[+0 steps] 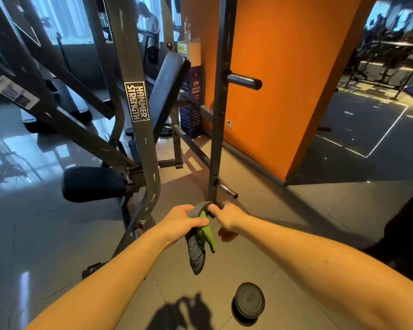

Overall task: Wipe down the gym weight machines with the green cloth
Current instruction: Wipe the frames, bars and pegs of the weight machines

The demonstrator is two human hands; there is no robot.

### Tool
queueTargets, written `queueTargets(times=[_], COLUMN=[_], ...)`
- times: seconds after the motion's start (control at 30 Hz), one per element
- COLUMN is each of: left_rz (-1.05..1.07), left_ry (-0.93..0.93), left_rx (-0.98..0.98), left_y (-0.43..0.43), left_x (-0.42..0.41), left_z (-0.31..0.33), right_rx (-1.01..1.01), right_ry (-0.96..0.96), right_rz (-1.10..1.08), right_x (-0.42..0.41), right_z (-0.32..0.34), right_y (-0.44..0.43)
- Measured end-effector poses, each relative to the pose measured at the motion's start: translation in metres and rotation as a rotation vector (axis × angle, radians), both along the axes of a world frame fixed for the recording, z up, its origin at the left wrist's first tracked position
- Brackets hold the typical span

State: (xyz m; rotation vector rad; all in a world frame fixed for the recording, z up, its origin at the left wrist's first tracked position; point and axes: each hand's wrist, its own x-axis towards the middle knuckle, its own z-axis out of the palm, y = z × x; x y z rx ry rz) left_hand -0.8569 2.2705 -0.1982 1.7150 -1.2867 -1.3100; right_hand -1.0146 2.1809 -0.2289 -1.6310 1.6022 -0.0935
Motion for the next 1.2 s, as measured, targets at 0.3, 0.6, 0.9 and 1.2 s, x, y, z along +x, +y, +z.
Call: queueTargets(times=[0.3,0.6,0.9,1.2], left_rz=[0.150,0.224,0.131,0.136], left_ry=[0.143,0.317,-0.177,-0.421], left_rx=[0.023,0.062,-0.063,-0.035], left_y=[-0.023,-0.043,-0.060,-0.063], left_x=[-0.023,-0.038,-0.014,0.001], left_z=[-0.010,-0.008,-0.026,-0.030], right_rx=[0.595,0.558,0.343,0.343], right_ry=[-0.389,-0.614,-0.711,-0.704], right_rz=[-0.092,-0.115,-0.318,-0.311], right_x=[-0.033,-0.063,-0.062,-0.062], right_z=[0.003,0.014,0.026,0.042], right_y=[0.022,0.003,-0.007,0.001])
